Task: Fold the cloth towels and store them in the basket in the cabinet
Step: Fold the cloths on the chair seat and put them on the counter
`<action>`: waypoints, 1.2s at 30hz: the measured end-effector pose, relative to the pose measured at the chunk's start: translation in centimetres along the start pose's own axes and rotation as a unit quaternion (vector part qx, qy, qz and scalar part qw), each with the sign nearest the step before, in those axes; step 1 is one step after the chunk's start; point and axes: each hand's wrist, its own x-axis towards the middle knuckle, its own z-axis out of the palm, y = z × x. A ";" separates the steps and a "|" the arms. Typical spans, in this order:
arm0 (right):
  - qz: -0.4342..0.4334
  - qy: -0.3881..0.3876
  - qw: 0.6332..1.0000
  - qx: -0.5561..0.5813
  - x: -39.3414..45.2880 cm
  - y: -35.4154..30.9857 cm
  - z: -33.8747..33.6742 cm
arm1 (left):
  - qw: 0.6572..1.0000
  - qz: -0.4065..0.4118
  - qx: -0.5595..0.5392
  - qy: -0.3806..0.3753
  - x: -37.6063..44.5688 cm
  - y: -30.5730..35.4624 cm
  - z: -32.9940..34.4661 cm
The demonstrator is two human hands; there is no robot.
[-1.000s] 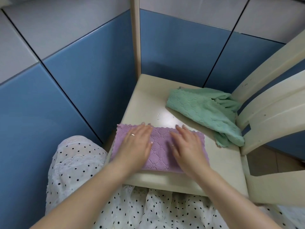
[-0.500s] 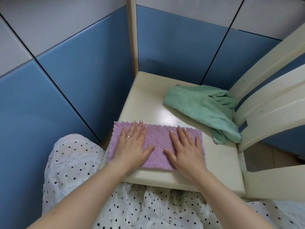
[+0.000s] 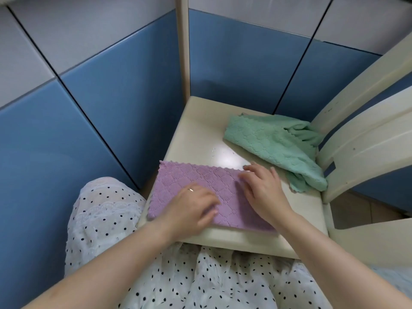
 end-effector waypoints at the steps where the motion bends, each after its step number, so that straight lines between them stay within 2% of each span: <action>1: -0.035 0.000 0.999 0.013 0.6 -0.5 0.3 | 0.999 0.035 -0.007 -0.005 -0.2 0.8 0.2; 3: -0.085 -0.040 0.995 0.027 1.8 -2.0 0.5 | 0.997 0.068 0.011 -0.020 -0.4 1.9 0.9; 5: -0.121 -0.080 0.989 0.024 2.5 -3.2 0.7 | 0.997 0.068 0.036 -0.026 -0.4 2.4 1.4; 8: -0.130 -0.133 0.982 -0.021 2.9 -3.7 0.8 | 0.998 0.055 0.036 -0.007 -0.3 2.5 1.6; 12: -0.122 -0.114 0.984 -0.057 2.9 -2.3 1.1 | 0.999 0.032 0.041 -0.009 -0.8 1.6 1.0; 20: -0.165 -0.010 0.980 -0.114 0.2 0.6 0.9 | 0.995 0.019 0.097 -0.023 -1.7 -3.4 -1.8; 27: -0.191 0.001 0.977 -0.097 -0.6 0.9 0.8 | 0.995 0.054 0.082 -0.034 -1.5 -5.0 -2.7; 30: -0.219 -0.033 0.970 -0.098 -1.4 2.0 -0.4 | 0.992 0.035 0.061 -0.109 -1.9 -4.9 -3.1; 33: -0.243 -0.153 0.952 -0.110 -3.3 2.8 -1.5 | 0.963 0.023 0.084 -0.255 -2.6 -4.5 -3.5; 34: -0.247 -0.186 0.945 -0.110 -4.0 3.0 -1.7 | 0.954 0.033 0.114 -0.275 -2.8 -4.3 -3.3; 36: -0.256 -0.211 0.937 -0.106 -5.5 3.2 -1.6 | 0.952 0.045 0.144 -0.268 -3.3 -4.1 -2.7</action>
